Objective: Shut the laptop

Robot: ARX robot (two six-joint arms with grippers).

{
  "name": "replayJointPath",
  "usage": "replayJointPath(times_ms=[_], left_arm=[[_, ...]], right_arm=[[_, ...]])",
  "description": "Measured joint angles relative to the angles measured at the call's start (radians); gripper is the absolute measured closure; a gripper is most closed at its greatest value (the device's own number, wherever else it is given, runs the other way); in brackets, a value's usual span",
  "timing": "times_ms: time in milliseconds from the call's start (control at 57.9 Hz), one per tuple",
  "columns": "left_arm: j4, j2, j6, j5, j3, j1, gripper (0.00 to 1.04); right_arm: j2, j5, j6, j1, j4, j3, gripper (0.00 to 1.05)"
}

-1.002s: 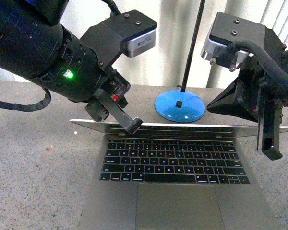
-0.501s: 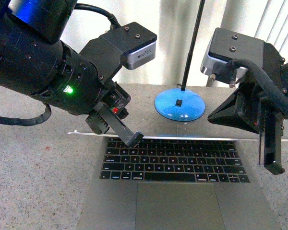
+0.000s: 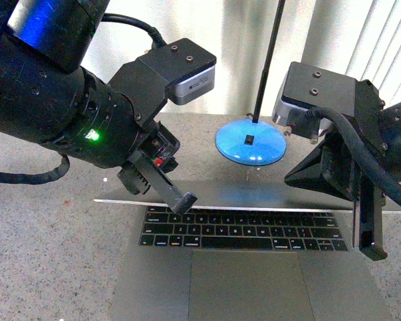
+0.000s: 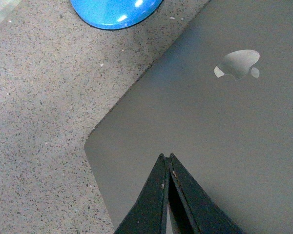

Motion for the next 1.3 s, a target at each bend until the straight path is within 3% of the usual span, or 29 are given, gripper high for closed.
replayJointPath(times_ms=[1295], left_arm=[[0.079, 0.04, -0.028, 0.012, -0.09, 0.0, 1.01]], right_arm=[[0.059, 0.008, 0.001, 0.026, 0.052, -0.042, 1.02]])
